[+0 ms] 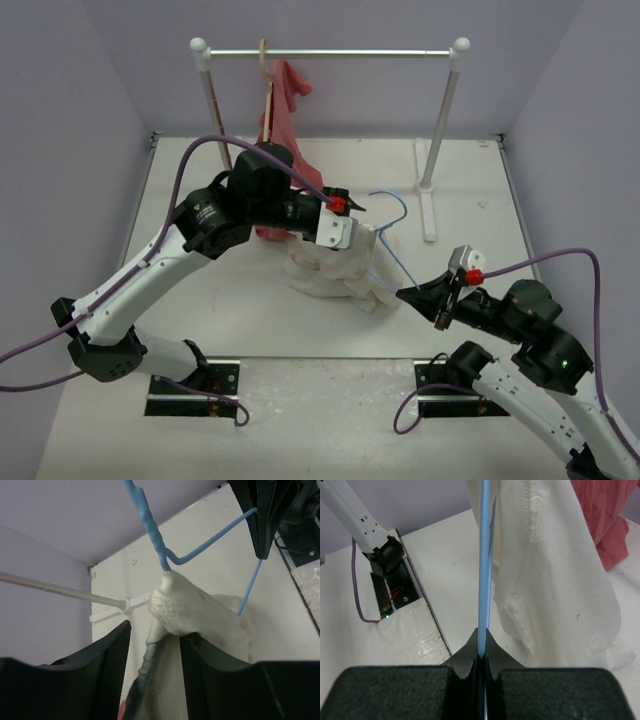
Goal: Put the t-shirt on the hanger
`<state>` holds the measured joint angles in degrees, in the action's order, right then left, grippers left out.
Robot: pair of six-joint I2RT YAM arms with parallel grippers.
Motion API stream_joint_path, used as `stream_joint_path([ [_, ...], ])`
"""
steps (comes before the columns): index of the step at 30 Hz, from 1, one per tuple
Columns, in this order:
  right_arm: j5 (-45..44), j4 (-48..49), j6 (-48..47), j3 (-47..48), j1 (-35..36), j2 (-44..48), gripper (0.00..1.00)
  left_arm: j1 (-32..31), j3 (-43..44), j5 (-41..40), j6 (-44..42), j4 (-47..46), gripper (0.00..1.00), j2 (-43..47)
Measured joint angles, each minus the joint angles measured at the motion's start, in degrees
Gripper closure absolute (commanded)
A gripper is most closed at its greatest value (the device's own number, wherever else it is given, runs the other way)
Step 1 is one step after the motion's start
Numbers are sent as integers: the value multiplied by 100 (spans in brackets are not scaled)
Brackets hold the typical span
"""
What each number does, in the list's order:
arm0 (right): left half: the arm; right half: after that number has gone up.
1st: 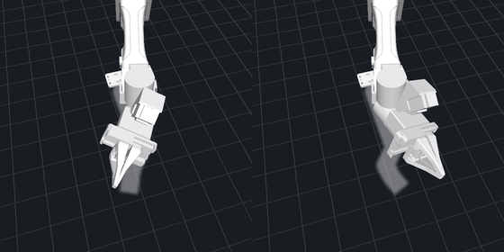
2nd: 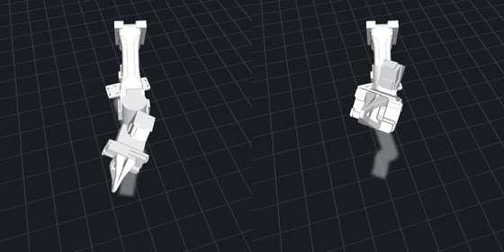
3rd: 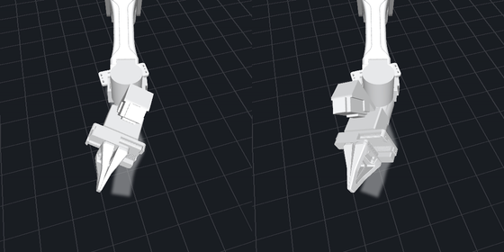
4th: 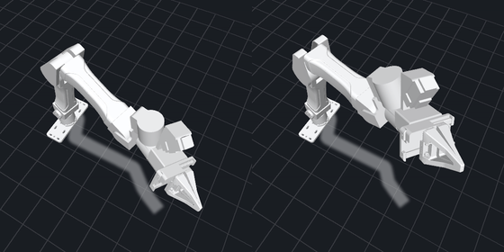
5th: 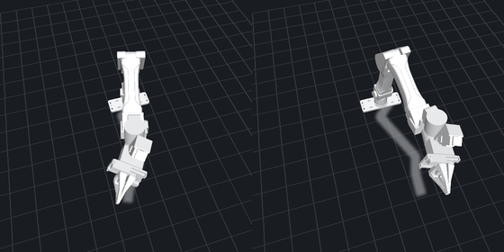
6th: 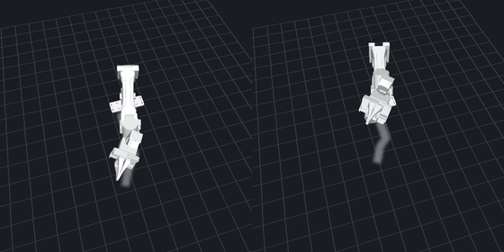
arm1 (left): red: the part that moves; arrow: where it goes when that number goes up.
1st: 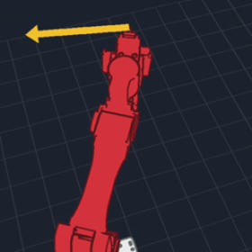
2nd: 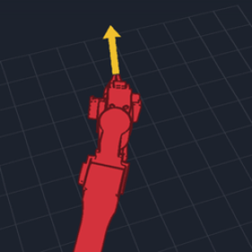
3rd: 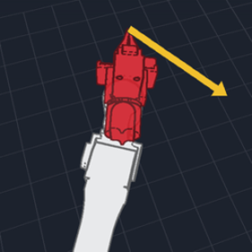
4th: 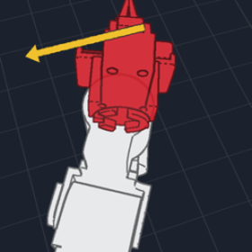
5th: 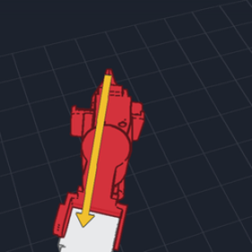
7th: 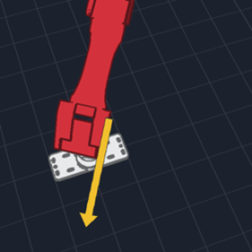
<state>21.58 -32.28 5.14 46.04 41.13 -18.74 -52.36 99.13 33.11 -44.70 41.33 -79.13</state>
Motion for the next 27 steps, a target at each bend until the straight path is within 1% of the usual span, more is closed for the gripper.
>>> stream_joint_path([
  [1,5,11,-20,4,-1,2,100,0,-11,10,9,34,58,-16],
  [2,4,14,-38,5,-1,10,100,0,-21,17,14,64,79,-17],
  [3,3,13,-57,5,0,22,100,0,-26,25,9,93,92,-15],
  [4,4,11,-82,5,1,45,100,0,-26,32,-7,112,100,-11],
  [8,-76,-11,-114,17,-12,168,100,-12,-29,125,-146,302,100,12],
  [10,-91,4,-115,23,-12,188,90,-15,-48,156,-139,300,100,40],
  [11,-93,22,-115,27,-12,186,67,-15,-67,163,-134,286,100,62],
  [12,-102,69,-121,27,-12,169,52,-15,-123,114,-85,220,100,102],
  [13,-115,222,-115,58,-11,131,43,-14,-240,13,58,85,100,170],
  [15,-126,436,-105,111,-9,84,22,-13,-396,-117,257,-94,100,253],
  [16,-135,465,-105,117,-9,81,15,-13,-422,-143,288,-128,100,266],
  [18,-413,613,-16,126,-6,82,6,-16,-573,-444,498,-377,100,356],
  [21,-1251,720,304,40,-5,213,4,-26,-766,-1105,748,-702,100,502],
  [22,-1575,739,490,-51,-5,340,5,-26,-859,-1348,833,-828,100,566],
  [24,-2114,699,930,-272,-5,697,11,-26,-1041,-1805,1012,-1032,100,701],
  [27,-2648,723,1605,-626,-5,1328,15,-26,-1157,-2430,1305,-1254,100,819],
])
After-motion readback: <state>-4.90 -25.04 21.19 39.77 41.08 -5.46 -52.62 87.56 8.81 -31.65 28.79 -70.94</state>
